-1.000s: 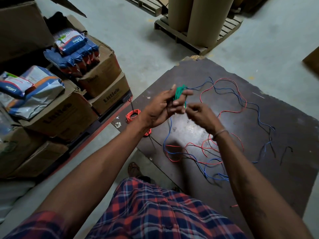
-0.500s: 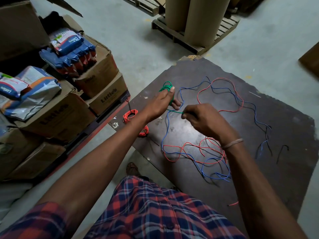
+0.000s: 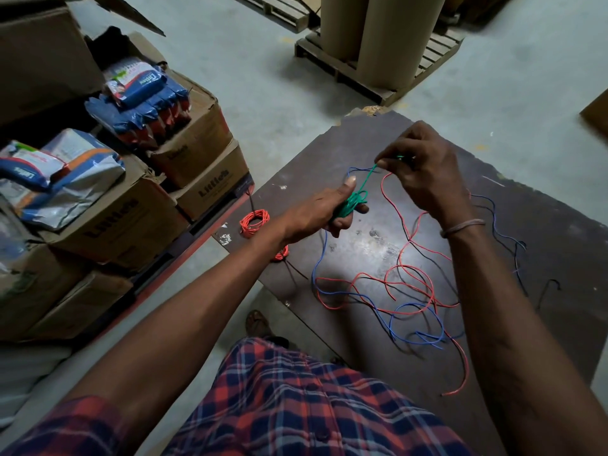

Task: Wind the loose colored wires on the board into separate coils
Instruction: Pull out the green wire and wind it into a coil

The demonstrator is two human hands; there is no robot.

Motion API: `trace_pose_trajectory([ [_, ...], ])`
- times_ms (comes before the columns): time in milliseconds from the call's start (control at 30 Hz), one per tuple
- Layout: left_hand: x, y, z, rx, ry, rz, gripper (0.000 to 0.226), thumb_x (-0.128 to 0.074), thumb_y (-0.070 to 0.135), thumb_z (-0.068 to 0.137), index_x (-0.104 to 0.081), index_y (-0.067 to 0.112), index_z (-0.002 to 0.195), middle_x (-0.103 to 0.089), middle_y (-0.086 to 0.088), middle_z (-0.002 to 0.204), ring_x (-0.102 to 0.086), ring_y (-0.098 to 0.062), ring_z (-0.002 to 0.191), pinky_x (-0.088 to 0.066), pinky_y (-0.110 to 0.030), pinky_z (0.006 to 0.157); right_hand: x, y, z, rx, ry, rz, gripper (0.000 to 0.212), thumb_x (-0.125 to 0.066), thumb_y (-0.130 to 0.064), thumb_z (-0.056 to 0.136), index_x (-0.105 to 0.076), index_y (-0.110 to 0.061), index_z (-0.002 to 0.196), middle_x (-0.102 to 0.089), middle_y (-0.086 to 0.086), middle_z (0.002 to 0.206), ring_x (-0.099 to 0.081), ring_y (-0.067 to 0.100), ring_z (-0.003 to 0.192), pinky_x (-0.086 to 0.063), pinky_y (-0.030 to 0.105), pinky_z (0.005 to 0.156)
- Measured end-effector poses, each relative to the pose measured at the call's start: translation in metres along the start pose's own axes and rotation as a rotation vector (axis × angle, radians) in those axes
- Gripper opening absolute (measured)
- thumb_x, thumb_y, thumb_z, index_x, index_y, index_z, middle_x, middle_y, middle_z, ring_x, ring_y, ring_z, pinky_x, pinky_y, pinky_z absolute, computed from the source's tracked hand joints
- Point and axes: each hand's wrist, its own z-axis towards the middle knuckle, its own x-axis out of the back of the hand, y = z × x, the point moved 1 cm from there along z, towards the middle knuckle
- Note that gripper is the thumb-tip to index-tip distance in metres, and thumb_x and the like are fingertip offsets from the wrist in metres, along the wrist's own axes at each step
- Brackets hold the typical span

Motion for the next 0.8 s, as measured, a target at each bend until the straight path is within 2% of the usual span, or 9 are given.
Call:
trace_pose_trajectory([
  [100,-0.001,0.007,-0.003,-0.043,-0.022,-0.032,0.067,-0.021,0.048,0.111,-0.077,0.014,0.099,-0.033,-0.013,0.065,-0.038,-0.022,0.060,-0.042,-0.026,0.061,-0.006,0.001,-0.003,-0.014,0.092,0.050,0.008,-0.075,-0.012,0.090,-0.080,-0.008,0.095,-0.062,0.008,0.091,-0.048,0.002,0.080,-0.040,0.009,0.066],
  [167,-0.002,0.008,-0.004,-0.101,-0.045,-0.142,0.065,-0.023,0.044,0.112,-0.079,0.018,0.089,-0.028,-0.015,0.067,-0.035,-0.026,0.061,-0.042,-0.032,0.064,-0.015,0.005,-0.007,-0.077,0.130,0.114,0.007,-0.074,-0.012,0.090,-0.079,-0.009,0.094,-0.068,0.006,0.091,-0.055,0.006,0.077,-0.048,0.018,0.068],
  [267,0.001,0.009,0.001,-0.168,-0.042,-0.455,0.066,-0.025,0.040,0.111,-0.058,-0.015,0.126,-0.022,-0.004,0.061,-0.025,-0.013,0.048,-0.044,-0.031,0.062,-0.036,0.009,-0.023,-0.266,0.119,0.324,0.008,-0.075,-0.016,0.090,-0.074,-0.008,0.094,-0.075,0.005,0.089,-0.067,0.017,0.079,-0.055,0.034,0.072],
  [300,0.003,0.009,0.003,-0.171,-0.032,-0.555,0.068,-0.027,0.041,0.111,-0.050,-0.019,0.132,-0.025,0.001,0.060,-0.023,-0.011,0.047,-0.045,-0.031,0.064,-0.045,0.008,-0.030,-0.327,0.107,0.424,0.009,-0.075,-0.015,0.091,-0.074,-0.007,0.095,-0.076,0.007,0.090,-0.068,0.017,0.078,-0.055,0.035,0.071],
  [400,0.004,0.010,0.005,-0.162,0.012,-0.825,0.065,-0.027,0.040,0.111,-0.045,-0.015,0.140,-0.035,0.005,0.062,-0.029,-0.008,0.047,-0.048,-0.029,0.069,-0.064,-0.002,-0.051,-0.475,0.117,0.674,0.012,-0.075,-0.010,0.092,-0.075,-0.002,0.100,-0.075,0.016,0.090,-0.065,0.015,0.073,-0.054,0.031,0.065],
  [500,0.001,0.011,0.004,-0.170,0.051,-1.042,0.059,-0.031,0.034,0.111,-0.040,-0.014,0.143,-0.040,0.004,0.065,-0.035,-0.007,0.049,-0.049,-0.026,0.075,-0.072,-0.014,-0.067,-0.537,0.199,0.724,0.013,-0.076,-0.011,0.091,-0.077,-0.004,0.103,-0.076,0.015,0.090,-0.067,0.015,0.073,-0.056,0.030,0.063],
  [600,-0.004,0.014,0.000,-0.172,0.118,-1.223,0.057,-0.038,0.028,0.110,-0.037,-0.017,0.145,-0.039,0.003,0.067,-0.037,-0.007,0.050,-0.054,-0.025,0.072,-0.065,-0.030,-0.076,-0.426,0.322,0.544,0.008,-0.078,-0.015,0.090,-0.077,-0.010,0.097,-0.074,0.005,0.088,-0.070,0.016,0.076,-0.058,0.030,0.068],
  [667,-0.007,0.016,-0.003,-0.179,0.165,-1.303,0.055,-0.039,0.026,0.110,-0.039,-0.020,0.141,-0.039,0.002,0.069,-0.039,-0.007,0.051,-0.058,-0.025,0.072,-0.057,-0.042,-0.078,-0.263,0.377,0.350,0.005,-0.076,-0.008,0.088,-0.074,-0.010,0.091,-0.070,0.001,0.086,-0.066,0.014,0.076,-0.053,0.023,0.070],
  [800,-0.017,0.018,-0.006,-0.234,0.214,-1.438,0.054,-0.038,0.026,0.111,-0.042,-0.023,0.134,-0.054,-0.001,0.073,-0.056,-0.011,0.058,-0.060,-0.034,0.091,-0.046,-0.056,-0.084,-0.065,0.375,0.183,0.009,-0.073,0.001,0.086,-0.073,-0.007,0.088,-0.067,0.004,0.086,-0.059,0.012,0.072,-0.048,0.020,0.069],
])
